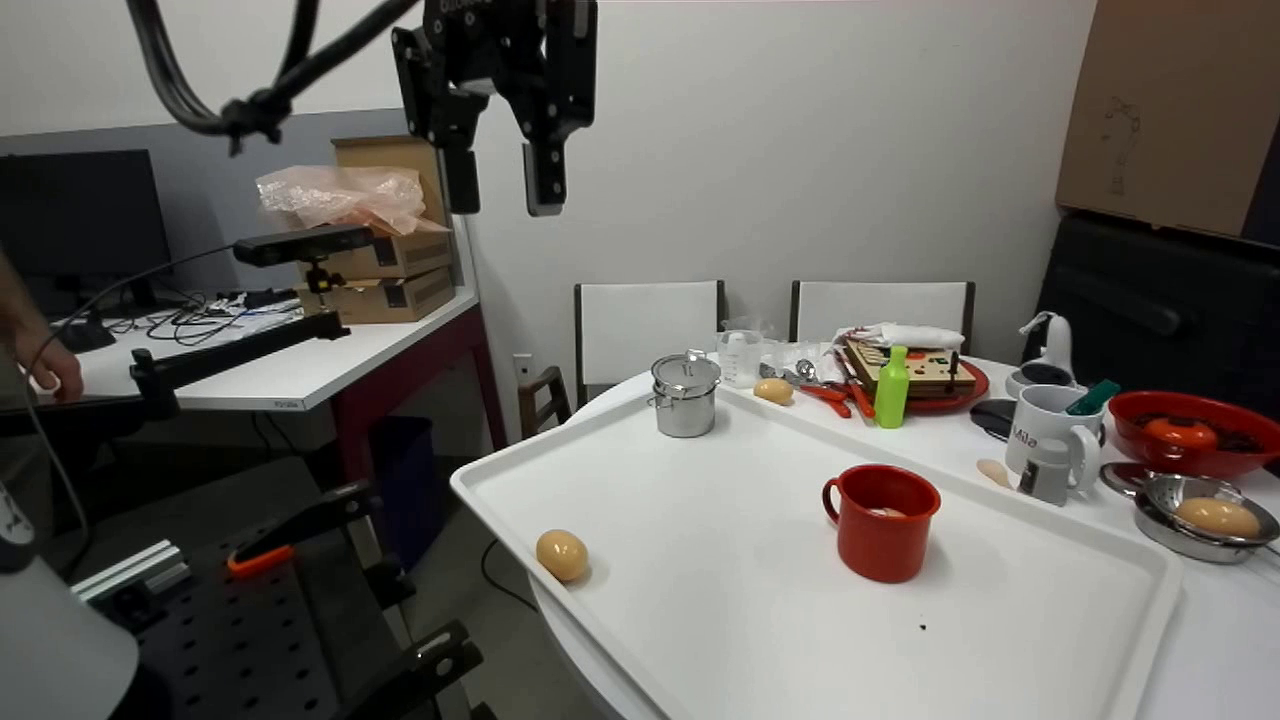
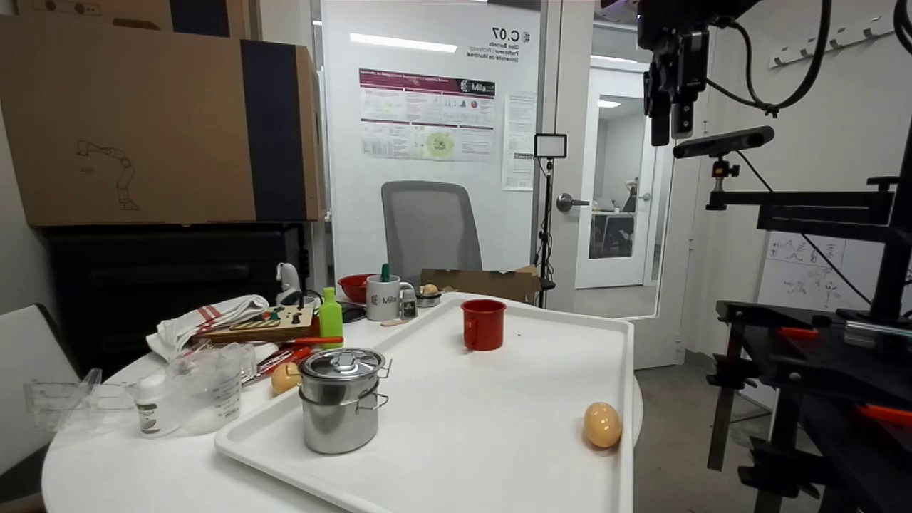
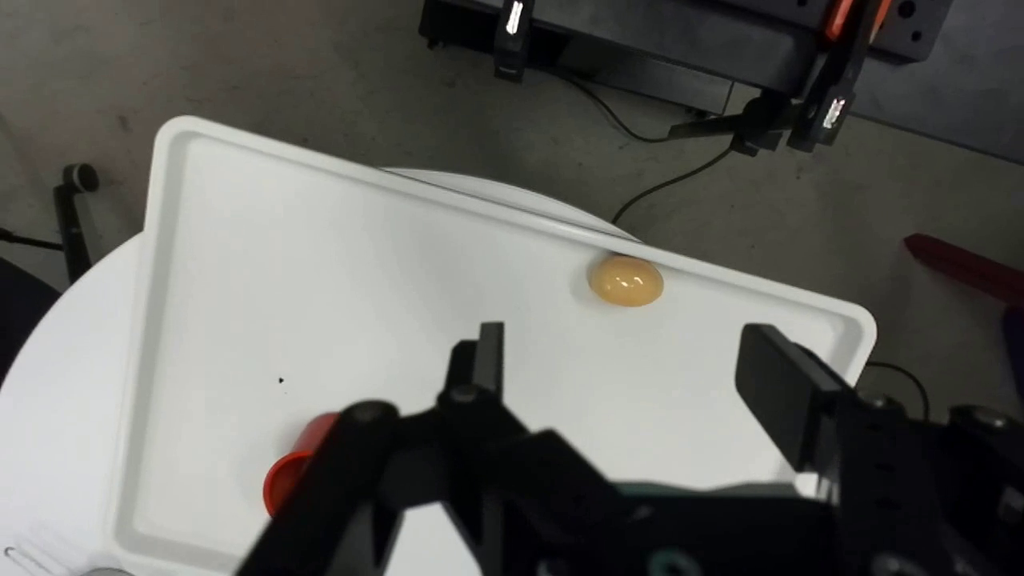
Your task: Put the egg in the mug
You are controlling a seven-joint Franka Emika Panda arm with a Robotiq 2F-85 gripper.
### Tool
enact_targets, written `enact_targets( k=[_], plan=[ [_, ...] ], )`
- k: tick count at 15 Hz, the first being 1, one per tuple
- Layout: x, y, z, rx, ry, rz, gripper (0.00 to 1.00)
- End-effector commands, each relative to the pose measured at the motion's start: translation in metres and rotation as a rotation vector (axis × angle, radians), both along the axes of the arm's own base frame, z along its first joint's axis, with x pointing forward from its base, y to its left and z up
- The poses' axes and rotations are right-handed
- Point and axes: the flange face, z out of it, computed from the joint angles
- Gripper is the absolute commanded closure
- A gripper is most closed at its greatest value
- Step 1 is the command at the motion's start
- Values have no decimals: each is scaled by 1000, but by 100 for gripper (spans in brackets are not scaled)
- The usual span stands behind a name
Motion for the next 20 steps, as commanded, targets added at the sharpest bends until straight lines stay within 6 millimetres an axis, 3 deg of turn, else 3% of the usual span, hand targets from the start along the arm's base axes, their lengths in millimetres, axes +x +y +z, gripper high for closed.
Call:
enact_targets(
  k=[1, 7, 14, 19, 20],
  plan=[
    [-5, -4, 6, 31, -34, -50, 0],
    [-15, -11, 20, 25, -36, -126, 0],
    [15, -1, 10, 42, -110, -83, 0],
    [47, 23, -19, 52, -112, -11, 0],
    [29, 14, -9, 37, -124, -37, 0]
  ],
)
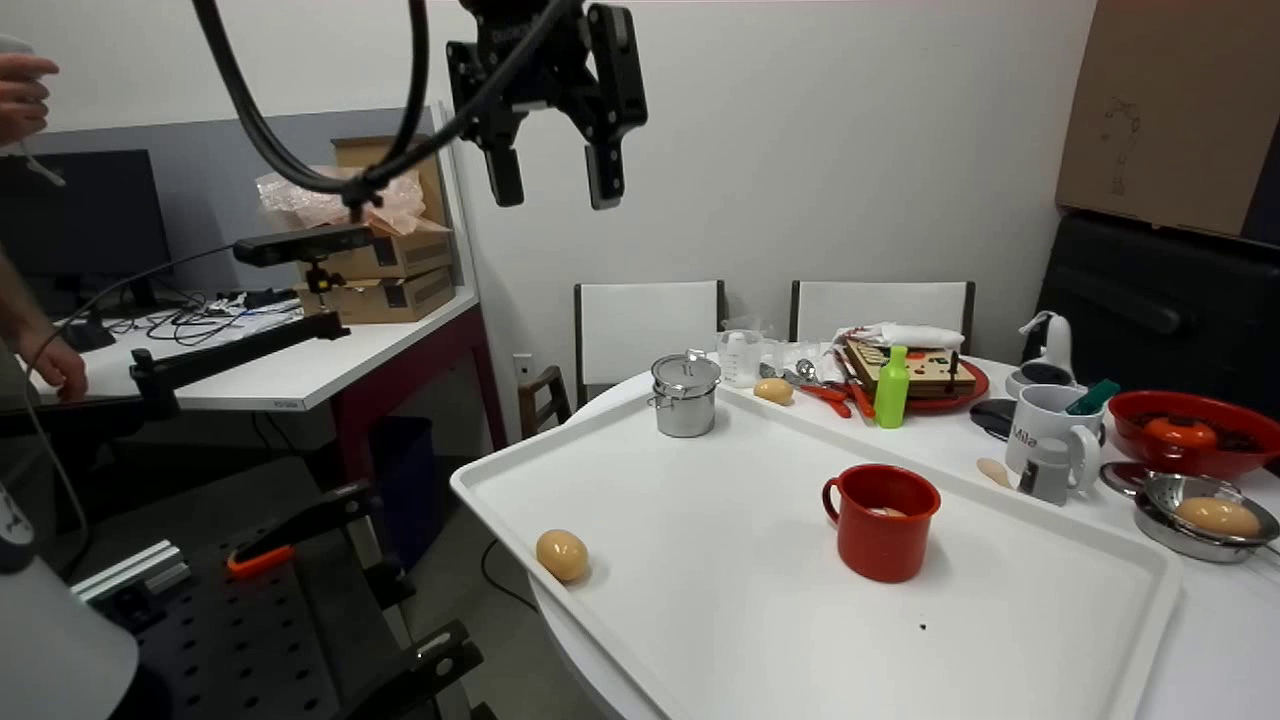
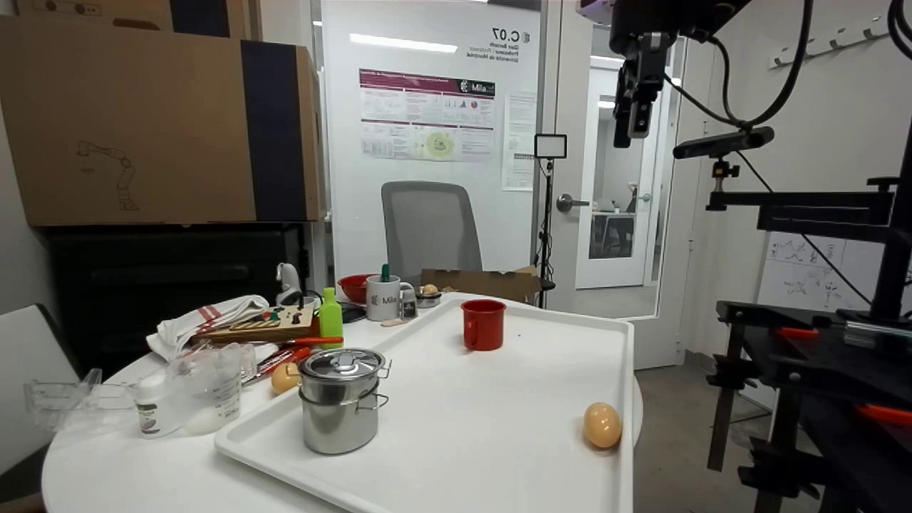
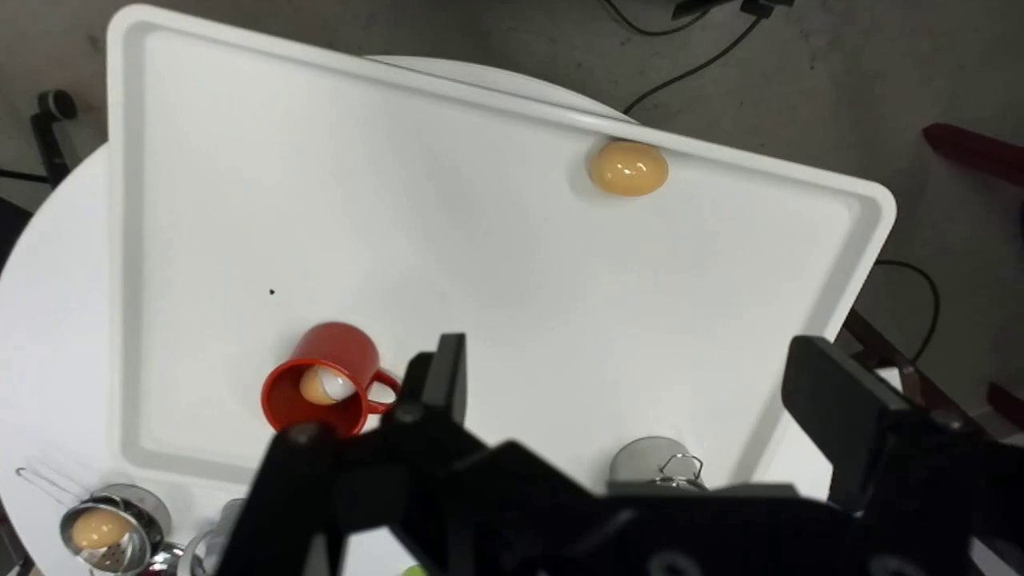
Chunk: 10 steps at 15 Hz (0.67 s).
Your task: Put the egg in the mug
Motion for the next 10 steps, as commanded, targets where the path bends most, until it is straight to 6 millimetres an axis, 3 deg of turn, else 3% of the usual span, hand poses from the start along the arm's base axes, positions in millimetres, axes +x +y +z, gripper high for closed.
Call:
enact_targets(
  k=[1, 10],
  plan=[
    [4, 5, -6, -1, 8, 11, 0],
    [18, 7, -20, -11, 24, 3, 0]
  ],
)
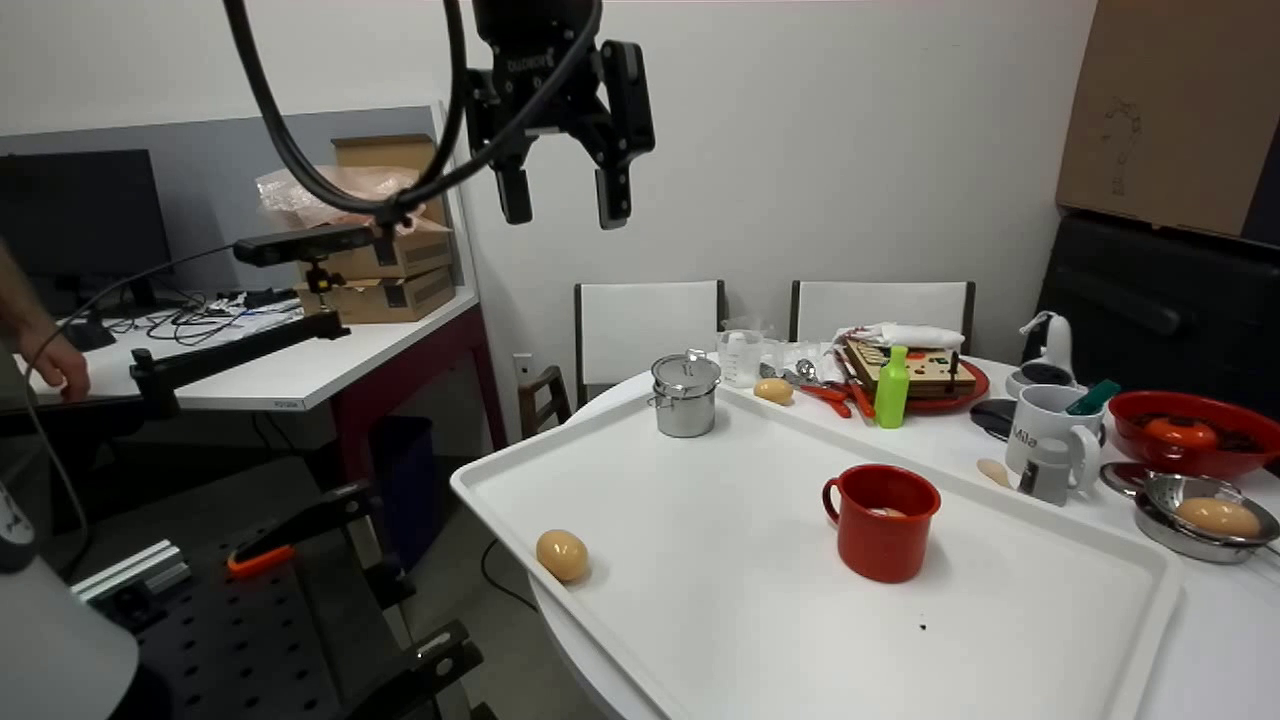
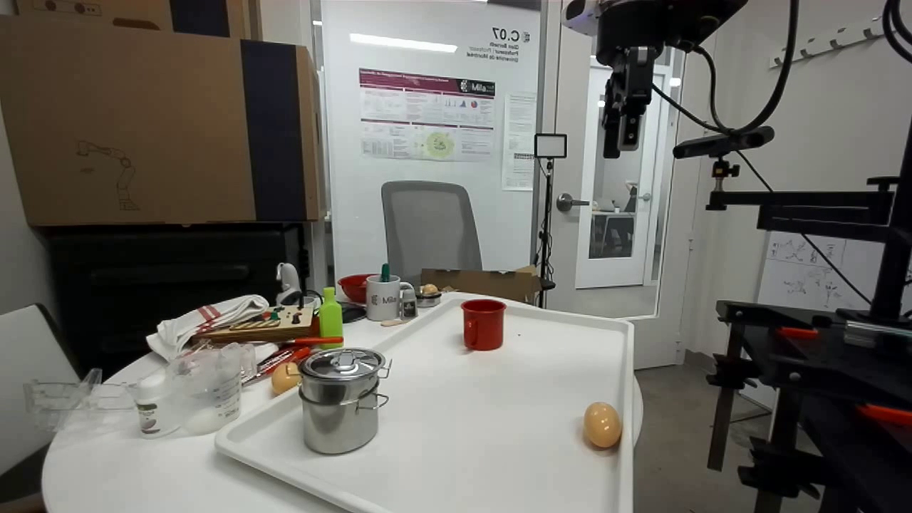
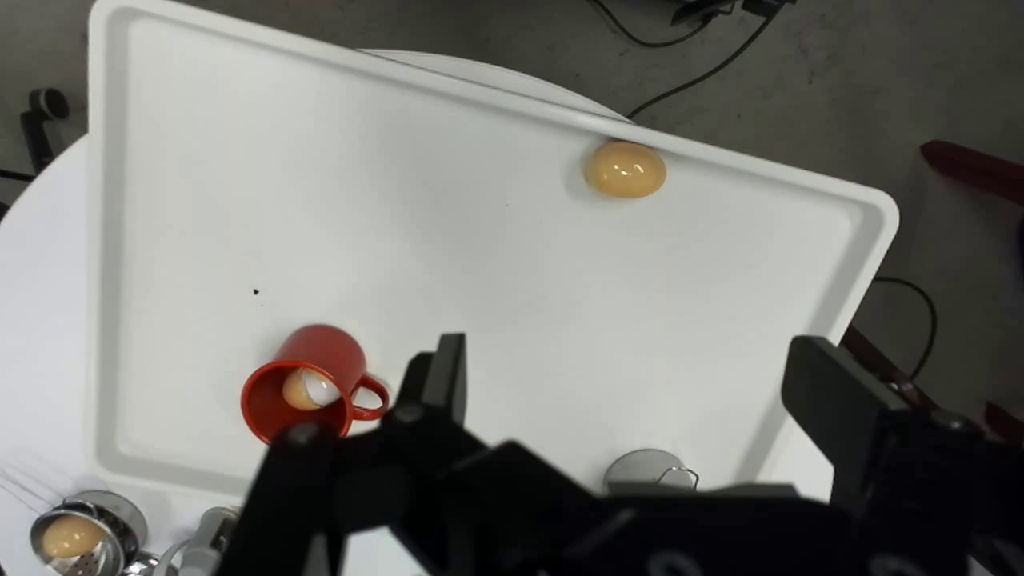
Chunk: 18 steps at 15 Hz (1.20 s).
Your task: Put the egg in the mug
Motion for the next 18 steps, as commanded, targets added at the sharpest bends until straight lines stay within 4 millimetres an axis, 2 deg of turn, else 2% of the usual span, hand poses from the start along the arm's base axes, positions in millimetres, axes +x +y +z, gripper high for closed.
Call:
enact_targets(
  k=[1, 6, 11, 15, 18],
  plan=[
    [7, -1, -12, -6, 4, -22, 0],
    [21, 4, -42, -13, 27, -19, 0],
    [32, 11, -83, 1, 98, 3, 0],
    [46, 24, -119, 59, 171, 0, 0],
    [59, 35, -137, 54, 174, 36, 0]
  ],
)
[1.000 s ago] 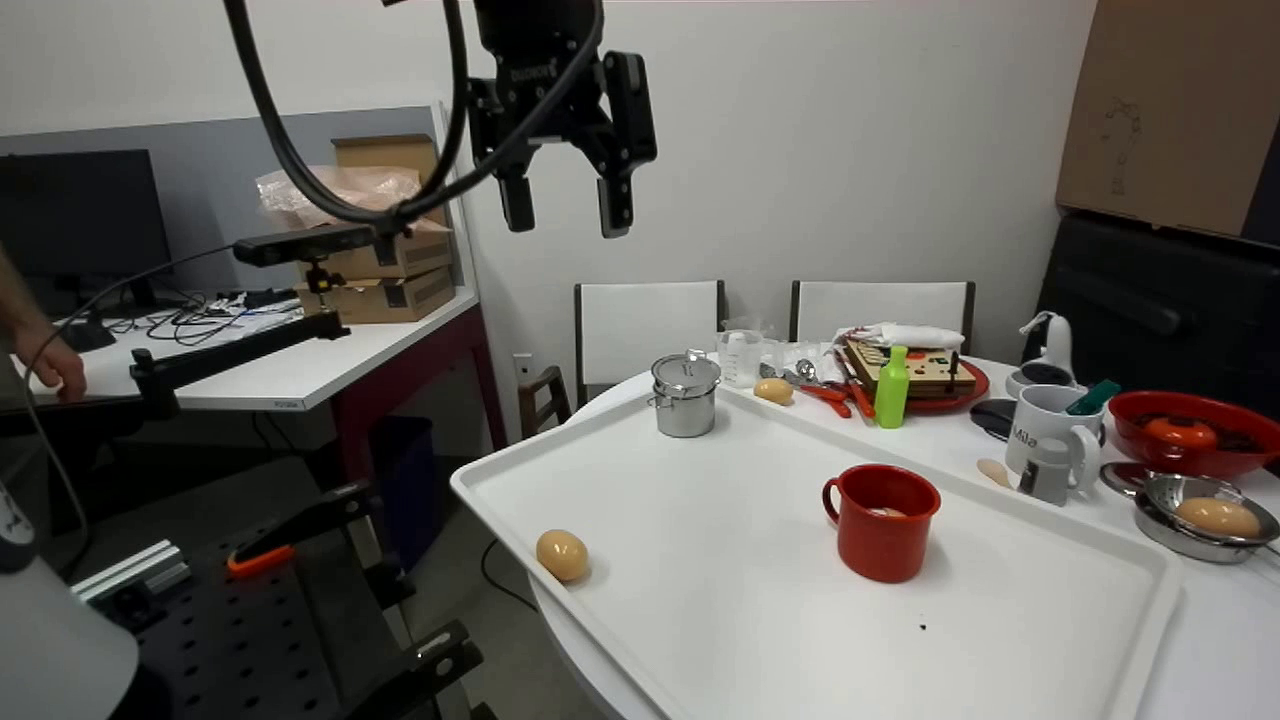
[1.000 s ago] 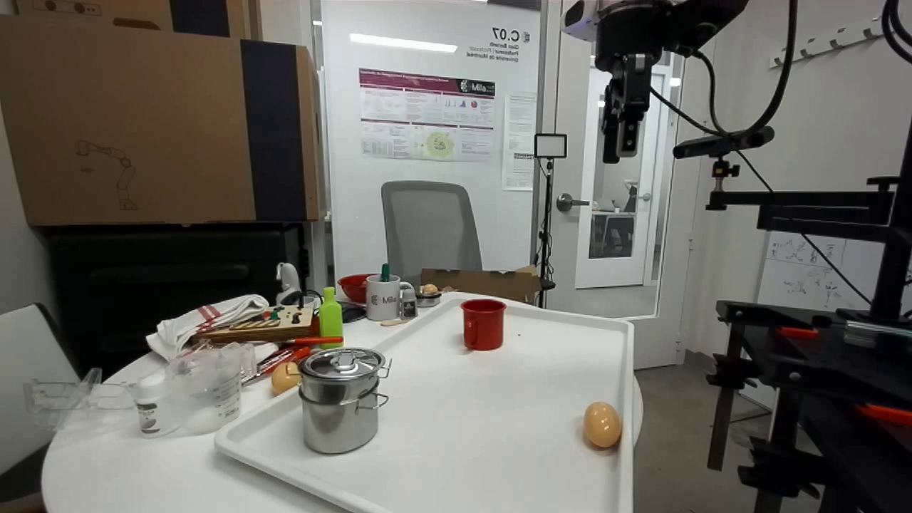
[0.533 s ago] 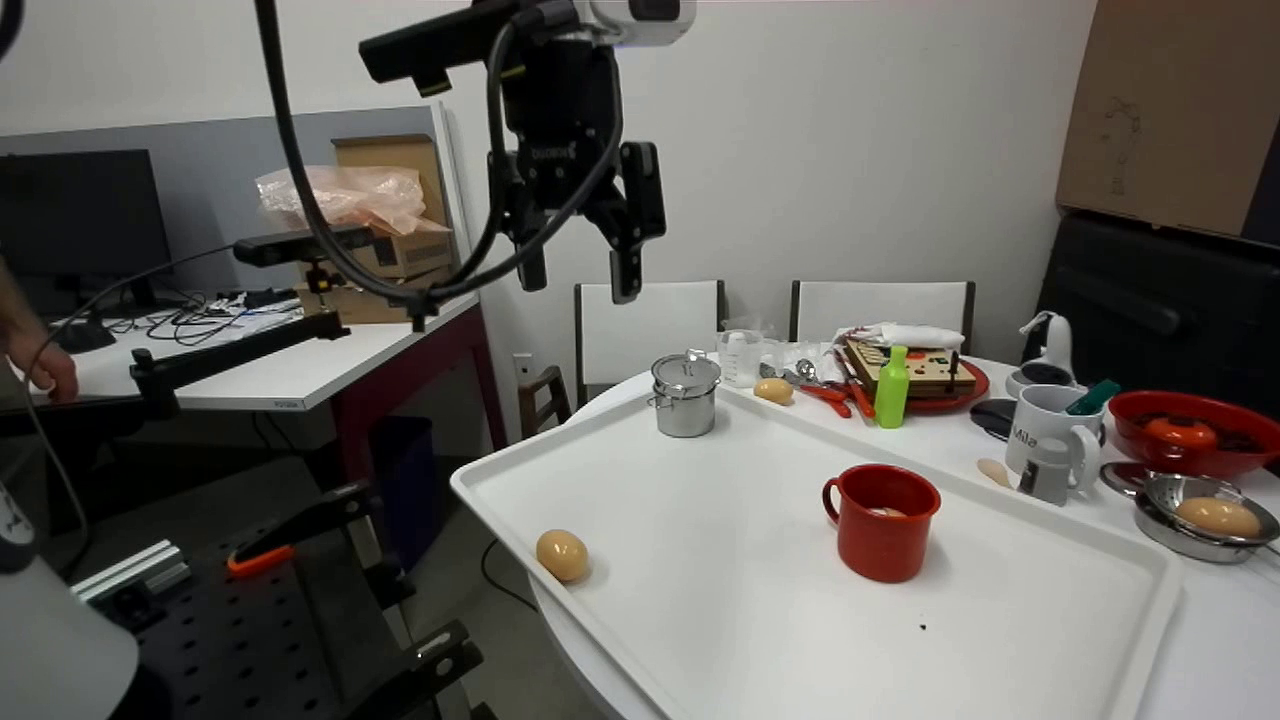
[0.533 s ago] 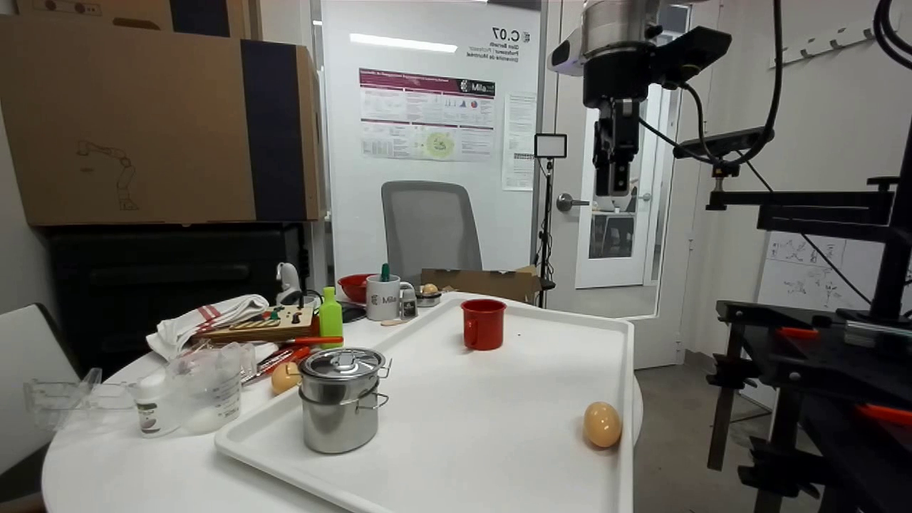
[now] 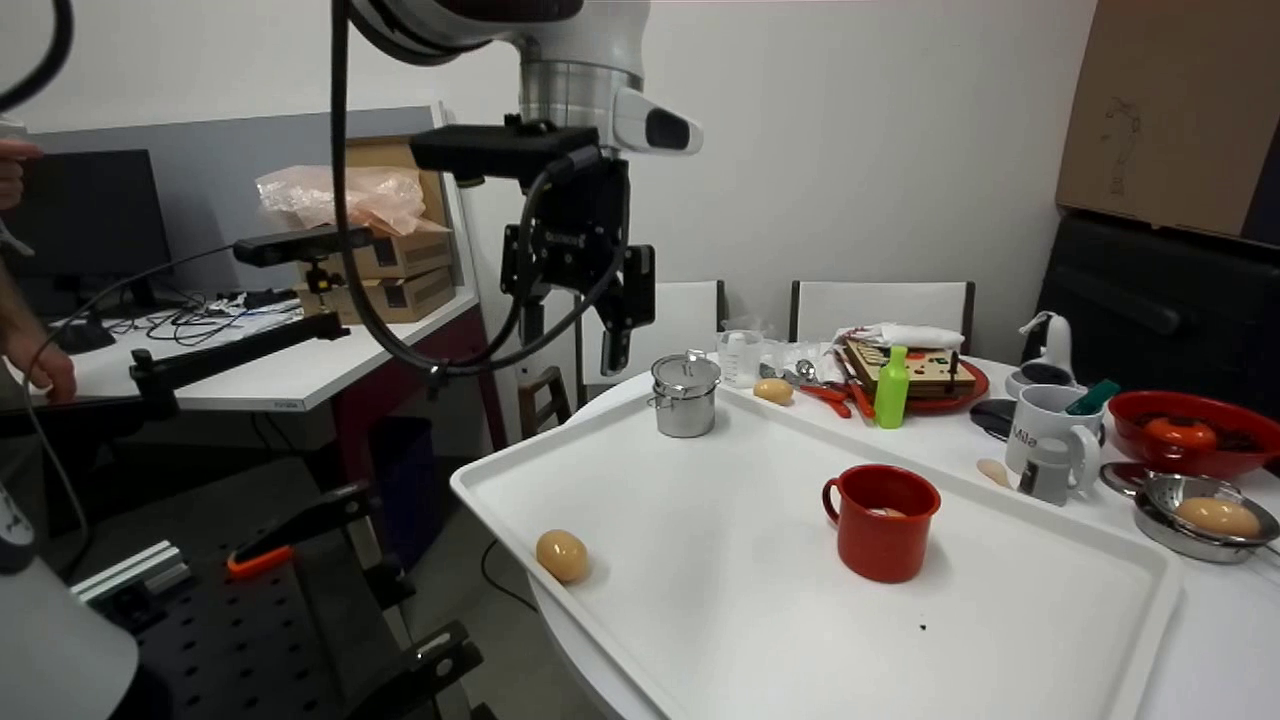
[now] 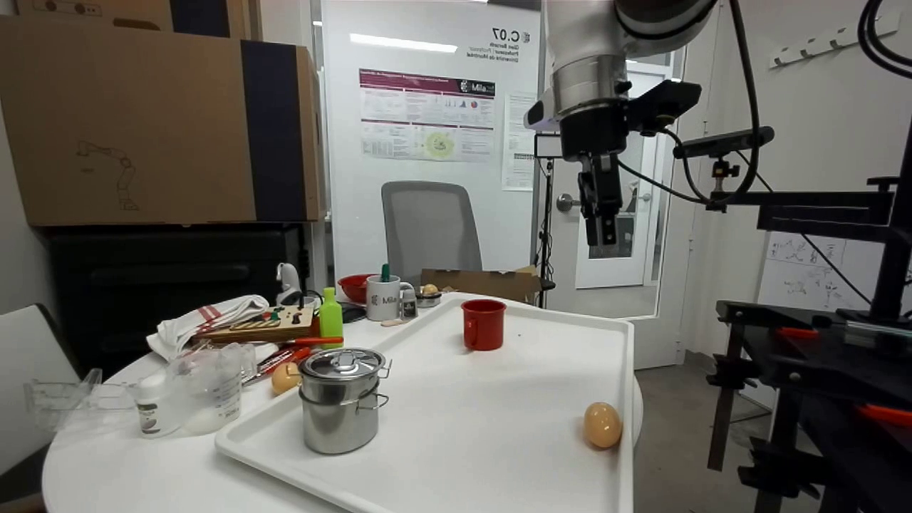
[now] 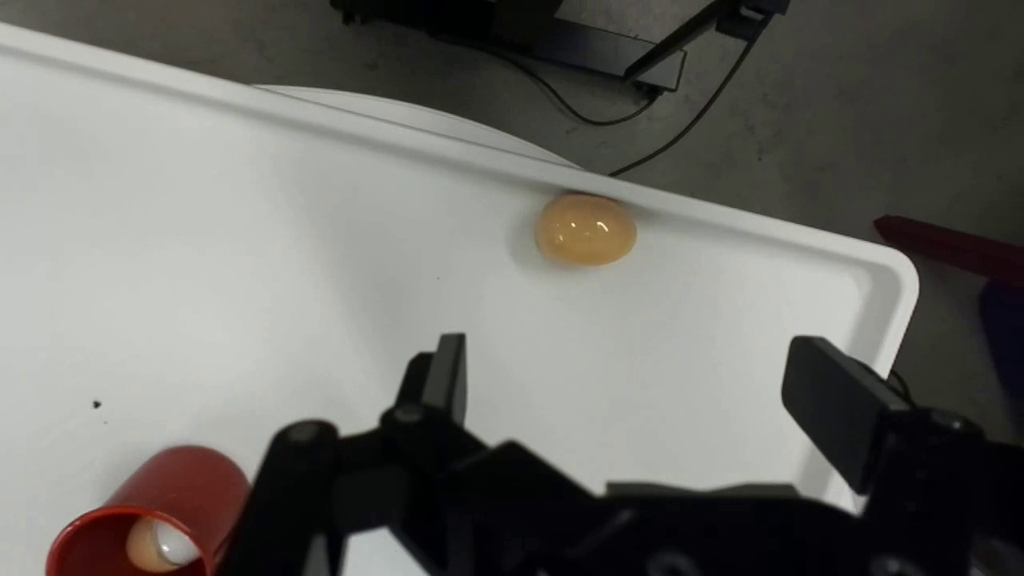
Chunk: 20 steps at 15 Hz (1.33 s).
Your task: Put the egg in the mug
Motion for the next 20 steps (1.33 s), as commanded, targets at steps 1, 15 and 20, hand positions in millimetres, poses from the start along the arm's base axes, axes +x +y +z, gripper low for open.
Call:
enact_targets(
  k=[1, 15, 20],
  plan=[
    [24, 13, -23, 5, -6, 60, 0],
    [38, 5, -59, -13, 59, 31, 0],
    [59, 11, -97, 9, 130, 45, 0]
  ],
)
